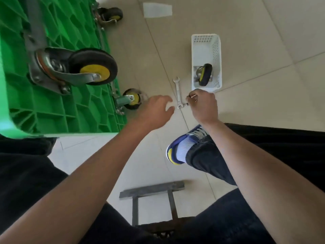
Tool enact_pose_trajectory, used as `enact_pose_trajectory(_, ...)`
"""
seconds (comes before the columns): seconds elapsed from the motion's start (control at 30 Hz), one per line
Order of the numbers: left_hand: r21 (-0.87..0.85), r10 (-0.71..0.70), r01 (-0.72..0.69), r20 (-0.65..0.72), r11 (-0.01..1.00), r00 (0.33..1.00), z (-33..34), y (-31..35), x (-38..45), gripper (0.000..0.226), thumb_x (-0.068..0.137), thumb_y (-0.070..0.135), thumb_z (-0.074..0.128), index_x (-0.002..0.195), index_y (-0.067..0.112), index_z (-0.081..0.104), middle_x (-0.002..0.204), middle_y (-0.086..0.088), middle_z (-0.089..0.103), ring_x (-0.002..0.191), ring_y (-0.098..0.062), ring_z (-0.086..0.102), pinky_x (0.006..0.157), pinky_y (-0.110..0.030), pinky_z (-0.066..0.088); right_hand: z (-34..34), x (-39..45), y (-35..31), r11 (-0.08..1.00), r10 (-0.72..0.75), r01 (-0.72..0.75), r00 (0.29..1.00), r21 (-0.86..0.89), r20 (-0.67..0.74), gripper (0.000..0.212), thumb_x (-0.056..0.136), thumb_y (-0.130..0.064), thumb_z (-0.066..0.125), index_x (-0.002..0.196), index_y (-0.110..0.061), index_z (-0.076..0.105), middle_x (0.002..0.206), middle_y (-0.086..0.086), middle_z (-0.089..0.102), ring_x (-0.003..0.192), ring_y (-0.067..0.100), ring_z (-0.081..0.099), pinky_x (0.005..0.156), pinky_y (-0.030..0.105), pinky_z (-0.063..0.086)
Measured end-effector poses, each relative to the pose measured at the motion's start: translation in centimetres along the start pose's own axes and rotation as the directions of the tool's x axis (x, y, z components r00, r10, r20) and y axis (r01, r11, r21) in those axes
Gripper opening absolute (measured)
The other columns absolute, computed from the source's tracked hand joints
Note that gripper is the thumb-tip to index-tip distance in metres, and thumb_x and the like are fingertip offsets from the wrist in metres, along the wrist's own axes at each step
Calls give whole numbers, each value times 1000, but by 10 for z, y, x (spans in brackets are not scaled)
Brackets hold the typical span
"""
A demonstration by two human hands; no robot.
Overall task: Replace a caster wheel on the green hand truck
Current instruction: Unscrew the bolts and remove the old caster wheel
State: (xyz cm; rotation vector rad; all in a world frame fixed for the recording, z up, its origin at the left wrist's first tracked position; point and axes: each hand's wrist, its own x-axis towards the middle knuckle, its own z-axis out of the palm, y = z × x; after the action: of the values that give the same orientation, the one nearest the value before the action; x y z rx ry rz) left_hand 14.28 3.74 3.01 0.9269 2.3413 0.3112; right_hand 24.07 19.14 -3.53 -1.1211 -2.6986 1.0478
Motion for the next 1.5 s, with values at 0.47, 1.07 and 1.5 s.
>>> enact_pose_trajectory(0.47, -25, -78, 85, 215, 996, 974, 99, -16, 78, 38, 101, 41, 49, 136, 31, 56, 135, 3, 61, 126, -25, 52, 100, -39, 42, 67, 31, 73, 959, 226, -193, 963, -208, 150, 50, 91, -13, 61, 55, -22, 28, 51, -6, 26, 66, 29, 35, 61, 32, 29)
enact_pose_trajectory(1.07, -63, -122, 141, 250, 988, 961, 118, -21, 88, 36, 100, 40, 49, 133, 31, 59, 131, 6, 63, 122, -22, 55, 95, -35, 43, 91, 48, 88, 949, 313, -314, 943, -13, 115, 21, 99, -17, 63, 116, -6, 67, 108, 10, 75, 99, 27, 70, 86, 32, 52)
enact_pose_trajectory(1.5, -115, -104, 121, 145, 986, 984, 73, -18, 60, 36, 100, 38, 52, 133, 28, 59, 137, 4, 61, 129, -21, 52, 105, -39, 43, 39, 37, 55, 929, 356, -358, 934, 94, 30, 27, 99, -10, 52, 120, -11, 67, 109, 6, 74, 102, 21, 67, 81, 22, 45)
